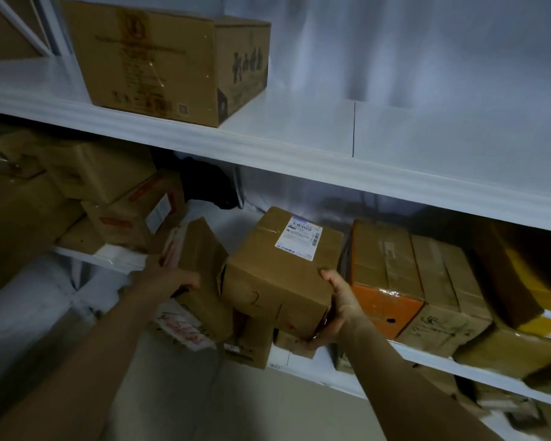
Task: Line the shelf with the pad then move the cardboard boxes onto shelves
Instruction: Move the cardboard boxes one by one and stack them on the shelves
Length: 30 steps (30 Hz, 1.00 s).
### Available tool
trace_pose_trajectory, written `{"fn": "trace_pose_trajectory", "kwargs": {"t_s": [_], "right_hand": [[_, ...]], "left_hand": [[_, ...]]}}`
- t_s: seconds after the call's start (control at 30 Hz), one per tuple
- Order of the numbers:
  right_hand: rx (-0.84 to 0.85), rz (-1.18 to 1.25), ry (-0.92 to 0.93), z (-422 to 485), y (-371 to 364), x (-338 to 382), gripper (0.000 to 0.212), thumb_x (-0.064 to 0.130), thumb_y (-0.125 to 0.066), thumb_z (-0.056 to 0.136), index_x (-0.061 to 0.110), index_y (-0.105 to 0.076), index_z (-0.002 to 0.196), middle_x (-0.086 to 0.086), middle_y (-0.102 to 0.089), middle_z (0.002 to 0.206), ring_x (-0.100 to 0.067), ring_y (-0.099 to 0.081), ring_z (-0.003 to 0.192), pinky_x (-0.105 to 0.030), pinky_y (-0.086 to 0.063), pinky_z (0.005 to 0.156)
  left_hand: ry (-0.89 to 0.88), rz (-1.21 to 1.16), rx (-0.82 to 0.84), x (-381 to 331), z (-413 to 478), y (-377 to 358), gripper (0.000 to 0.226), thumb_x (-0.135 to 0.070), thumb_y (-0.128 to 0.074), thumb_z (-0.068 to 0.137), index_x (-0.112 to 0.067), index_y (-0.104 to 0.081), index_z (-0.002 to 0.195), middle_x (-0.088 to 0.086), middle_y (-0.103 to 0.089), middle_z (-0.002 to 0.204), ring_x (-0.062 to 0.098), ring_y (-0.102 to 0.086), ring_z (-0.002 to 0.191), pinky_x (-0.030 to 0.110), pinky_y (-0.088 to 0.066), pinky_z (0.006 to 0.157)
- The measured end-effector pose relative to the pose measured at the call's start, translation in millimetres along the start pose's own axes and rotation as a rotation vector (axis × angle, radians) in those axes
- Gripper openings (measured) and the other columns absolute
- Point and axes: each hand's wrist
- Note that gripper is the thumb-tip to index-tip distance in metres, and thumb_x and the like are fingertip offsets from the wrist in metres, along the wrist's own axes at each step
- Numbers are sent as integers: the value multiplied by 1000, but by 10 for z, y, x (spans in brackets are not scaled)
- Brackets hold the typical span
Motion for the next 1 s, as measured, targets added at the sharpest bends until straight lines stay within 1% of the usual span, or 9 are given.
{"fn": "trace_pose_trajectory", "kwargs": {"t_s": [0.07,0.13,0.2,0.33,0.4,0.5,0.63,0.83,1.0], "right_hand": [[-17,34,6,201,13,116,49,46,-72,65,8,-58,93,-16,-59,98,-37,-52,85,-49,-36,101],[-27,59,1,445,48,221,43,44,-69,70,8,-57,88,-15,-58,90,-35,-51,79,-47,-37,101],[-31,64,22,649,74,309,41,44,-67,72,9,-59,91,-15,-59,90,-35,-53,80,-46,-41,92],[-46,158,142,989,128,392,30,40,-61,82,14,-60,97,-15,-63,92,-33,-58,85,-39,-45,70],[-67,214,228,1159,181,399,39,35,-62,84,12,-58,115,-15,-64,107,-33,-59,97,-41,-48,77],[-261,169,184,1289,180,370,67,30,-68,82,5,-38,138,-15,-46,135,-33,-45,122,-44,-37,97],[-323,163,92,1370,86,367,95,46,-73,73,15,-22,147,-13,-30,146,-39,-33,132,-49,-36,82],[-155,215,69,1604,200,343,90,62,-62,75,23,-24,146,-20,-27,149,-50,-30,131,-68,-34,95],[-210,296,43,1696,173,317,78,48,-61,86,22,-20,147,-21,-32,147,-43,-40,130,-66,-36,97]], "left_hand": [[33,171,-33,-105,87,-141,149,-73,-79,20,-32,-18,150,8,-29,154,36,-32,135,53,-29,110],[43,335,-72,-444,-186,-329,139,-66,-71,27,-39,-12,150,10,-14,157,40,-23,139,56,-20,113],[-5,443,-74,-615,-246,-516,126,-60,-65,32,-48,-14,147,6,-8,158,43,-25,137,56,-22,112],[-64,532,-23,-687,-63,-871,114,-51,-72,48,-55,-11,144,2,-7,156,43,-28,133,53,-26,108],[-65,601,3,-680,55,-1037,111,-52,-75,57,-55,-6,145,3,-8,155,42,-26,134,53,-27,107],[-59,645,31,-668,203,-1252,112,-56,-72,58,-56,-1,144,5,-11,155,41,-25,133,55,-28,106],[-176,718,43,-720,299,-1452,111,-50,-74,60,-55,-1,144,4,-7,153,41,-29,127,54,-30,104],[-235,851,28,-723,478,-1462,112,-54,-72,57,-51,-3,145,4,-5,153,40,-28,128,51,-29,104],[-242,857,50,-647,460,-1538,111,-54,-72,58,-48,-5,146,3,-5,154,40,-26,129,52,-28,106]]}}
Point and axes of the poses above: each hand's wrist, its own z-axis towards the middle knuckle, its own y-axis out of the back of the hand, x = y × z
